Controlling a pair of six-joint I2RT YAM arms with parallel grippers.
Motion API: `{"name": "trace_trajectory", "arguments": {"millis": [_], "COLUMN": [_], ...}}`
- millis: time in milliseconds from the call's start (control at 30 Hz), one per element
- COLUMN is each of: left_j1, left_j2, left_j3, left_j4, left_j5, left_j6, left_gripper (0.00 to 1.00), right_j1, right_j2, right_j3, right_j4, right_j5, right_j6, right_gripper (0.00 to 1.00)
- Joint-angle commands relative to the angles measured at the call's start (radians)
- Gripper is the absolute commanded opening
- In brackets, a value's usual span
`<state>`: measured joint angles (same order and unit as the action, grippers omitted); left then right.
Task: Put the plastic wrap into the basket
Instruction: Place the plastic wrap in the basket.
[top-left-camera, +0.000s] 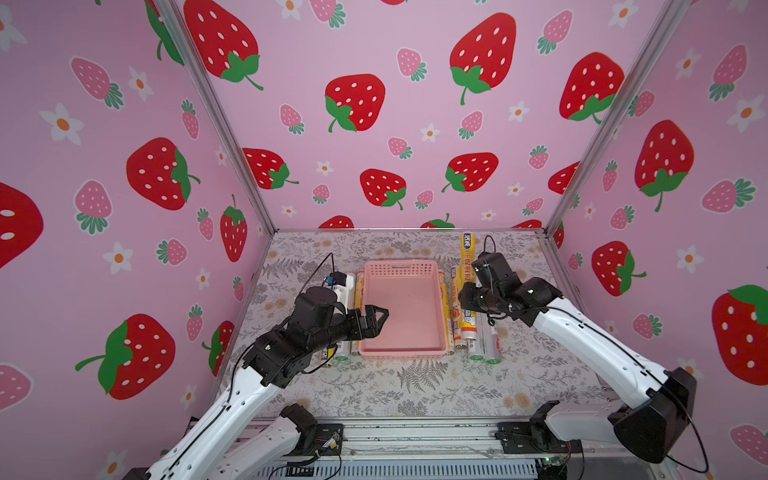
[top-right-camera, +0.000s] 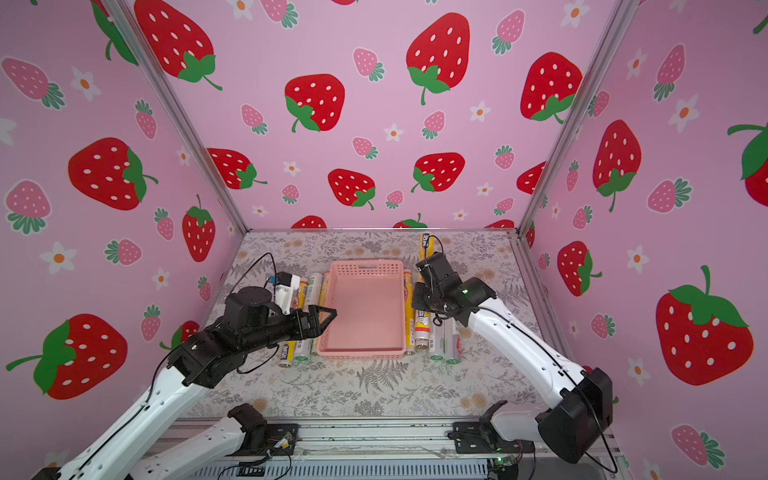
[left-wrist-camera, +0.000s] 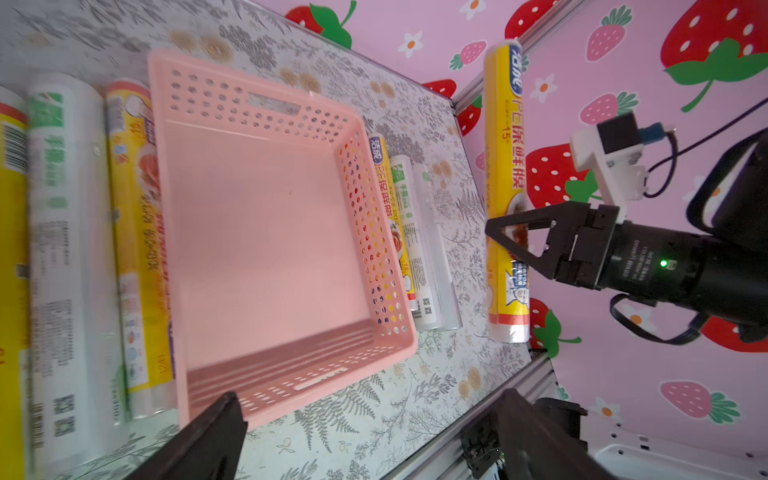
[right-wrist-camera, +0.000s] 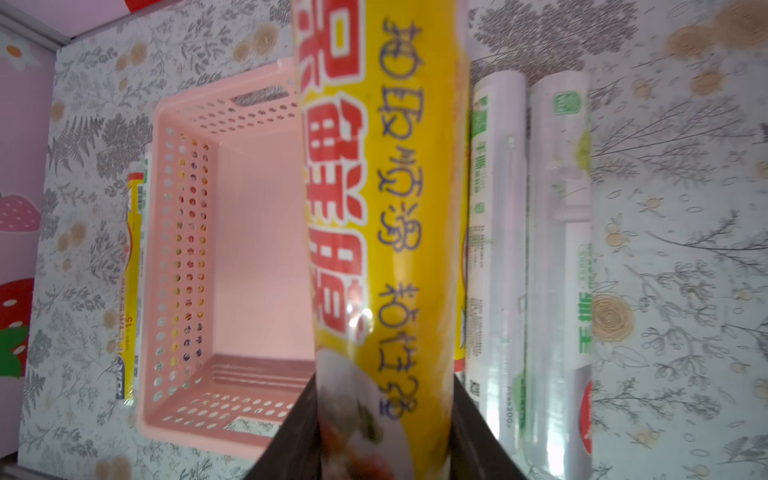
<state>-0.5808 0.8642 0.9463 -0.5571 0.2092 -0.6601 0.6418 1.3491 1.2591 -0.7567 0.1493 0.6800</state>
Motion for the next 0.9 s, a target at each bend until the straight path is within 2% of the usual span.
{"name": "trace_trajectory", "arguments": {"millis": [0,233,500,867], "left_j1": [-0.004,-0.002,0.011,0.045], "left_j2": [0.035,0.042,-0.009,-0.026], "left_j3": [-0.054,-0.171,-0.208,-0.251], "left_j4": [0.137,0.278,0.203,0.189], "left_j5": [0.119,0.135,0.039,0.05], "left_j6": [-0.063,-0.16,-0.105,-0.088], "left_gripper": [1.0,1.0,1.0,1.0], "right_j1": [0.079,0.139,0.148,0.165], "right_j2": [0.052,0.197,0.321,0.418], "right_j3": [0.052,0.088,0.127,0.143], "right_j4": [0.031,0.104,0.118,0.048], "right_j5": [0.056,0.041,0.039,0.067], "right_j6": [0.093,0.14,0.179,0.166], "right_gripper": [0.22,0.25,0.23,0.21]}}
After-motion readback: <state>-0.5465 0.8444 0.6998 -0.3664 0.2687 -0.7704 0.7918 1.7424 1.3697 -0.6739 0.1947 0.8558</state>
